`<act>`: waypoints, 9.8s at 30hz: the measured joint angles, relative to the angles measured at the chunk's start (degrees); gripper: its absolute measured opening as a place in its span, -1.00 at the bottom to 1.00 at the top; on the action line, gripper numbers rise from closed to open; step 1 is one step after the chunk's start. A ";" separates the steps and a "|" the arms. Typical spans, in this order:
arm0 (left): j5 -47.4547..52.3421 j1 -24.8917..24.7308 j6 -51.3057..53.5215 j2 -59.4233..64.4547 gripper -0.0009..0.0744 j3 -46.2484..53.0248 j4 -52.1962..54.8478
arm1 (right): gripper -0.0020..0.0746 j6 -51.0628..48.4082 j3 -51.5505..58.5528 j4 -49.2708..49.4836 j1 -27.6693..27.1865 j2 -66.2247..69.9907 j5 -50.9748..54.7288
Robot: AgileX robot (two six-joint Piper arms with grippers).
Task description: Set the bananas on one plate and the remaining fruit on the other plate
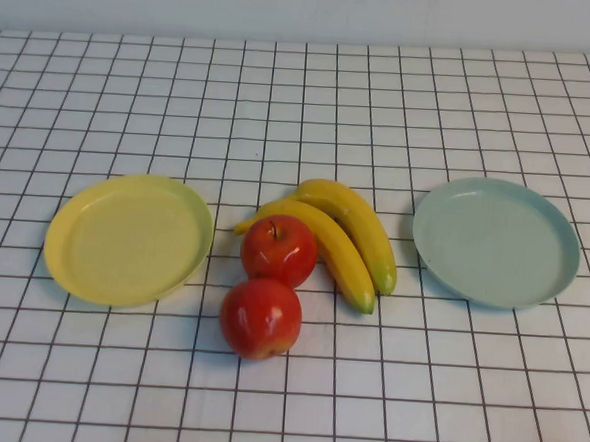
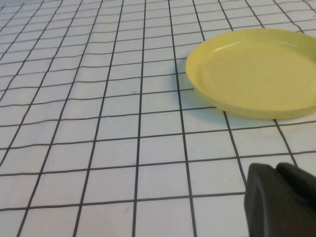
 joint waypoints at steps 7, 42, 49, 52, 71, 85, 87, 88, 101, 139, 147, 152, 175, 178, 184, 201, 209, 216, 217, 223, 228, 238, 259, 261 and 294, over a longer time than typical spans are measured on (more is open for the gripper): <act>0.00 0.00 0.00 0.00 -0.98 0.00 0.00 | -0.99 0.00 0.00 0.00 -2.76 0.00 0.00; 1.06 -6.32 0.00 0.00 -0.98 0.00 0.00 | -0.99 0.00 0.00 0.00 -0.58 0.00 0.00; 1.06 -6.32 0.00 0.00 -0.98 0.00 0.00 | -0.99 0.00 0.00 0.00 -0.58 0.00 0.00; 1.06 -6.32 0.00 0.00 -0.98 0.00 0.00 | -0.99 0.00 0.00 0.00 -0.58 0.00 0.00; -12.99 -6.32 -17.47 0.00 -0.98 0.02 -35.14 | -0.99 0.00 0.00 0.00 -0.58 0.00 0.00; -20.92 -6.32 -15.86 0.00 -0.98 0.02 -42.67 | -0.99 0.00 0.00 0.00 -0.58 0.00 0.00; -19.59 -6.34 -15.08 0.00 -0.98 0.02 -42.57 | -0.99 0.00 0.00 0.00 -0.58 0.00 0.00; -17.29 -6.34 -13.77 0.00 -0.98 -0.66 -42.02 | -0.99 0.00 0.00 0.00 -0.58 0.00 0.00; 9.92 -6.34 17.99 25.22 -0.98 -27.22 -34.66 | -0.99 0.00 0.00 0.00 -0.58 0.00 0.00; 17.48 -35.10 -17.89 87.00 0.58 -60.95 1.89 | -0.99 0.00 0.00 0.00 -0.58 0.00 0.00; 19.89 -38.56 -12.44 90.78 0.58 -66.43 -1.94 | -0.99 0.00 0.00 0.00 -0.58 0.00 0.00; 20.30 -38.56 -12.09 93.59 0.58 -66.52 -1.95 | -0.99 0.00 0.00 0.00 -0.58 0.00 0.00; 12.33 -38.56 -2.37 99.55 0.59 -66.97 -0.09 | -0.99 0.00 0.00 0.00 -0.58 0.00 0.00; 11.29 -38.56 -2.37 100.02 0.59 -67.07 -0.06 | -0.99 0.00 0.00 0.00 -0.58 0.00 0.00; 10.43 -38.56 -2.37 100.57 0.55 -67.42 -0.06 | -0.99 0.00 0.00 0.00 -0.58 0.00 0.00; 12.99 -38.56 -4.54 95.36 0.45 -66.99 3.69 | -0.99 0.00 0.00 0.00 -0.58 0.00 0.00; 14.11 -35.81 -5.04 87.27 0.45 -66.99 7.18 | -0.99 0.00 0.00 0.00 -0.58 0.00 0.00; 10.24 -21.55 -6.95 87.54 0.45 -66.99 8.92 | -0.99 0.00 0.00 0.00 -0.58 0.00 0.00; 9.46 -19.40 -7.51 88.35 0.45 -66.99 9.03 | -0.99 0.00 0.00 0.00 -0.58 0.00 0.00; 8.35 -12.28 -8.28 93.55 0.45 -66.99 7.37 | -0.99 0.00 0.00 0.00 -0.58 0.00 0.00; 6.13 -11.44 -8.77 97.01 0.45 -66.99 7.26 | -0.99 0.00 0.00 0.00 -0.58 0.00 0.00; 4.24 -10.93 -9.53 99.18 0.45 -66.99 9.25 | -0.99 0.00 0.00 0.00 -0.58 0.00 0.00; 19.35 -11.11 -3.56 93.31 0.80 -78.44 -0.99 | -0.99 0.00 0.00 0.00 -0.58 0.00 0.00; 21.71 -12.16 -1.07 92.89 0.80 -80.54 -5.77 | -0.99 0.00 0.00 0.00 -0.58 0.00 0.00; 18.09 -28.06 18.51 108.35 0.80 -81.97 -13.51 | -0.99 0.00 0.00 0.00 -0.58 0.00 0.00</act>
